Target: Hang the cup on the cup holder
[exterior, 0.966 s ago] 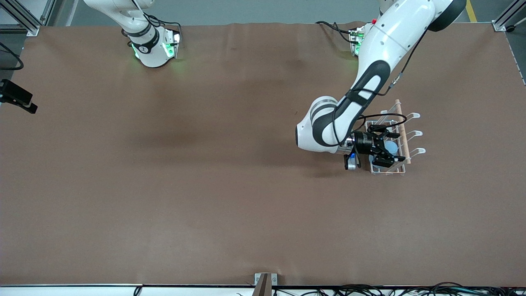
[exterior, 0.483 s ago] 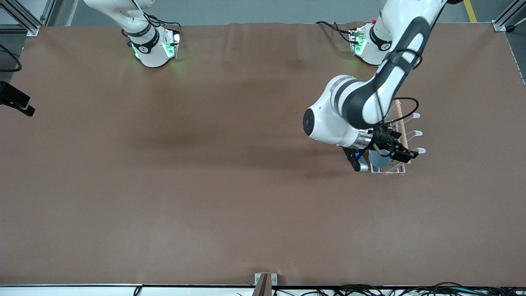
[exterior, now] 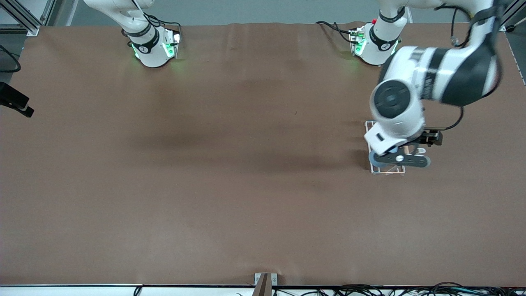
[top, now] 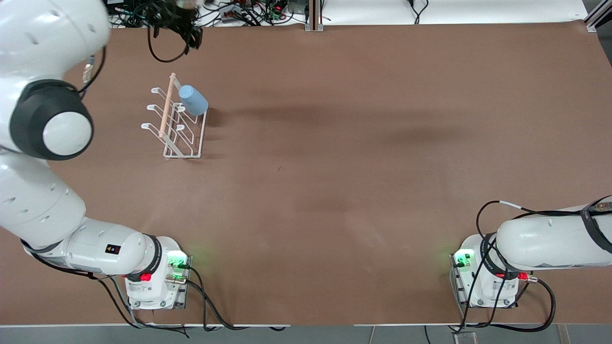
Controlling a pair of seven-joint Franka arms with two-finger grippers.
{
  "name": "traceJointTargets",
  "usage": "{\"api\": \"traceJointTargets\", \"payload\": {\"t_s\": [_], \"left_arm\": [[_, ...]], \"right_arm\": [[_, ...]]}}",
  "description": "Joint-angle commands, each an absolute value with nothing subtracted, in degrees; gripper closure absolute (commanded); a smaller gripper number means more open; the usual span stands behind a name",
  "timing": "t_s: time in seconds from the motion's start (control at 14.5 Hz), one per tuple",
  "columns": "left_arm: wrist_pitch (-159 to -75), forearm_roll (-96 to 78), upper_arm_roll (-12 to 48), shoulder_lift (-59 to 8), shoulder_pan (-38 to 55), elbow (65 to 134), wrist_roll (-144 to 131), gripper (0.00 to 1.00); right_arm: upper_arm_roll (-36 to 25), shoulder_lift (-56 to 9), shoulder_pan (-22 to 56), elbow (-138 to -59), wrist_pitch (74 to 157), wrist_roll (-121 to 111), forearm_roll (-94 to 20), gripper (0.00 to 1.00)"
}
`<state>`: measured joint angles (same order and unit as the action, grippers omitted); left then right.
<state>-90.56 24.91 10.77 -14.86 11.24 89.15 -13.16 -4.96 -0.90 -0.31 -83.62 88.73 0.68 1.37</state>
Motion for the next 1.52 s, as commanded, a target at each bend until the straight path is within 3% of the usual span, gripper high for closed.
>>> {"api": "traceJointTargets", "payload": {"t_s": [0.0,0.21,0.83,1.45], "left_arm": [[-93.4,13.4,5.7,-8.6,11.3,90.2,-14.4,0.00],[-94.0,5.6,2.6,-3.4,10.9,90.3,-14.2,0.00],[-92.6,0.6,3.3,6.5,6.2,92.2,-11.4,0.00],[-88.0,0.1,3.3,2.3,3.8,86.0,-4.2,0.00]], "right_arm": [[-5.1,-0.6,-0.5,-83.7,88.3,1.7,1.7,0.00],[-5.2,-0.5,-0.7,-83.7,88.1,1.8,0.9,0.00],[-5.3,-0.5,-1.0,-83.4,84.9,1.3,-2.6,0.00],[-5.1,-0.5,-2.0,-83.4,84.6,-0.5,-2.0,0.00]]}}
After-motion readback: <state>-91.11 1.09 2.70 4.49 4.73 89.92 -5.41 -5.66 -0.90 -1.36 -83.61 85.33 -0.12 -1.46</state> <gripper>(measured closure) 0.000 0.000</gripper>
